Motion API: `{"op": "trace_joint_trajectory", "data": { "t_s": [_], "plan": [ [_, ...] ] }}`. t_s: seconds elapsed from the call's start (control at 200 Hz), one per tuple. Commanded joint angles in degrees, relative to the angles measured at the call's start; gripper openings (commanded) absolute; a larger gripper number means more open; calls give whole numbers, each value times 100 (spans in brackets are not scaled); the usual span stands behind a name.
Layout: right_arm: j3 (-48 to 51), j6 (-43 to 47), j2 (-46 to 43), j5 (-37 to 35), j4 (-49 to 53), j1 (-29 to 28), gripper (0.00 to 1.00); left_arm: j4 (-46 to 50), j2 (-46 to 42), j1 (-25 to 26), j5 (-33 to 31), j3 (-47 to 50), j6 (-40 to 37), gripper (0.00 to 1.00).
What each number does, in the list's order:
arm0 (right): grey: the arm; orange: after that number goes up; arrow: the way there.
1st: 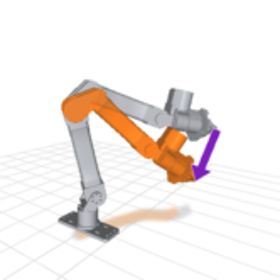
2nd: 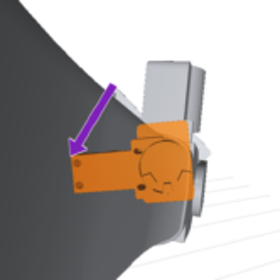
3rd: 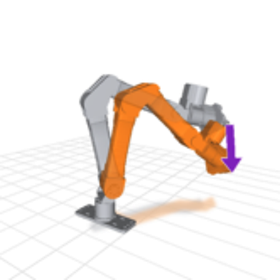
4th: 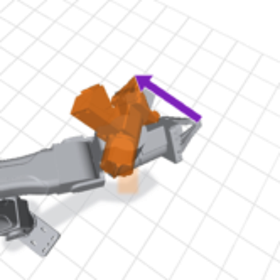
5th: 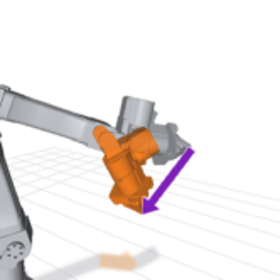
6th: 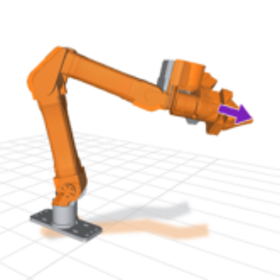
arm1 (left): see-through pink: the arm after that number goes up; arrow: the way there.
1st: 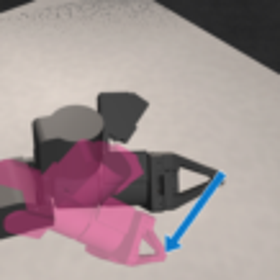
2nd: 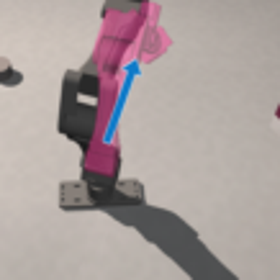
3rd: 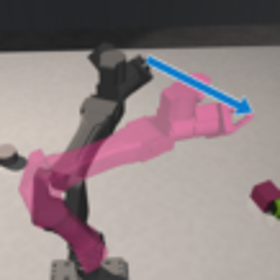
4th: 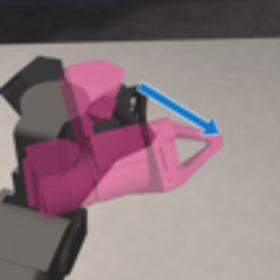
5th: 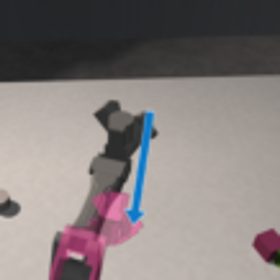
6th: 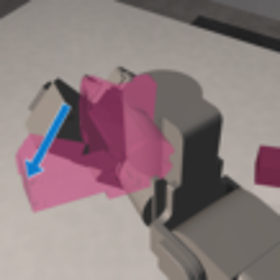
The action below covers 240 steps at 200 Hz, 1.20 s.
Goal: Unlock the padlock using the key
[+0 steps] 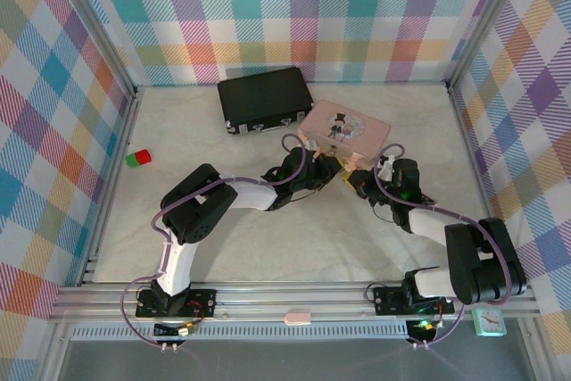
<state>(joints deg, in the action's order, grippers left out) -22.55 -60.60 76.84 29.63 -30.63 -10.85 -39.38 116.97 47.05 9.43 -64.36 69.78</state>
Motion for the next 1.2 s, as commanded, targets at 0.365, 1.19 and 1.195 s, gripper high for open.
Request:
{"op": "trace_joint_trajectory", "data": {
  "t_s": [0.365,1.19,1.195],
  "plan": [
    [176,210,-1167,-2368,702,-852,0,-474,160,46,-88,-252,142,0],
    [-279,-317,631,-1614,-1431,-1193,0,-799,221,439,54,-439,492,0],
    [-278,-314,631,-1616,-1425,-1188,0,-799,217,438,52,-434,492,0]
  ]
}}
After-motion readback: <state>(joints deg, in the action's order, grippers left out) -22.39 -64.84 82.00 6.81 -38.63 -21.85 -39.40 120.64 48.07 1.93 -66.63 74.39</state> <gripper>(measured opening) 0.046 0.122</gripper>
